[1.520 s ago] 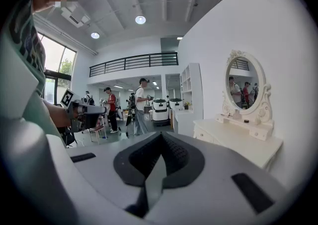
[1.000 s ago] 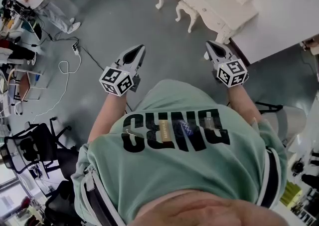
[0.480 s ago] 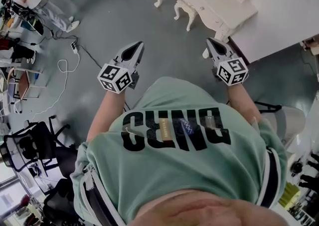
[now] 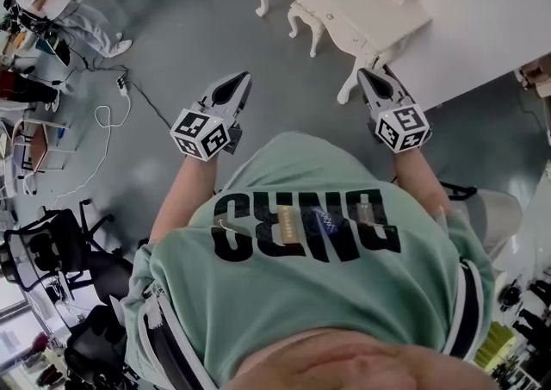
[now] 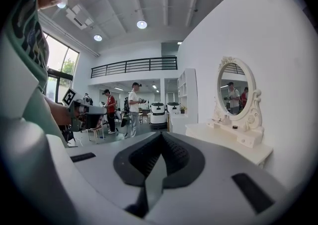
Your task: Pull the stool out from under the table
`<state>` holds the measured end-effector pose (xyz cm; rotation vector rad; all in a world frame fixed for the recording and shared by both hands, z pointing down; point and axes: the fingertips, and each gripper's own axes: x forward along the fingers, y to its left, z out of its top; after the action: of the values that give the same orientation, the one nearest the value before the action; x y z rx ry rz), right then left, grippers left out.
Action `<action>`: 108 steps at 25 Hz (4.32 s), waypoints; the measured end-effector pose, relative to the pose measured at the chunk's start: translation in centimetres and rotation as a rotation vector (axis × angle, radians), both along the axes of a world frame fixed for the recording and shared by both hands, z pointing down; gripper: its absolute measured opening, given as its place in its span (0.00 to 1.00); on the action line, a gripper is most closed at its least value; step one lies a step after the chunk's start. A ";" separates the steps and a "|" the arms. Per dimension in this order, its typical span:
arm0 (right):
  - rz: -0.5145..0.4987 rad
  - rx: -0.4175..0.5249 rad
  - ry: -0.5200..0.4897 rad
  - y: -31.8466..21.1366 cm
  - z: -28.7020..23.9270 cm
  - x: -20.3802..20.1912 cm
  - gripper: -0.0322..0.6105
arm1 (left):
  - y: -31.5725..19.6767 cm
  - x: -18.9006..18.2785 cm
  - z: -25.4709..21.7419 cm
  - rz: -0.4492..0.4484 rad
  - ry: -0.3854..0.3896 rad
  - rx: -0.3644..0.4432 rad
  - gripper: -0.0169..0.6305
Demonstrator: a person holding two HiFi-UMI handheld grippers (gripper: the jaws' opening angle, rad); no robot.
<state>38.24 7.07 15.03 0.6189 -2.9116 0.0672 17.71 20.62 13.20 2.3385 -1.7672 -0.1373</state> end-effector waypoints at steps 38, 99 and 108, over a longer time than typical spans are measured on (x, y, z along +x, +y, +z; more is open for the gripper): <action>0.210 -0.035 0.082 -29.9 3.7 -24.8 0.04 | -38.8 -24.6 6.8 0.328 0.012 -0.123 0.04; 0.622 -0.163 0.211 -54.2 69.9 -30.0 0.40 | -70.8 -30.0 71.2 0.466 -0.267 -0.199 0.38; 0.691 -0.069 0.239 -54.9 71.2 -29.7 0.57 | -75.3 -28.3 75.6 0.514 -0.394 -0.187 0.52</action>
<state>8.56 -47.78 86.18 1.4679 -2.3314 0.1607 -10.59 -54.68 88.76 2.7093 -1.1758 0.5746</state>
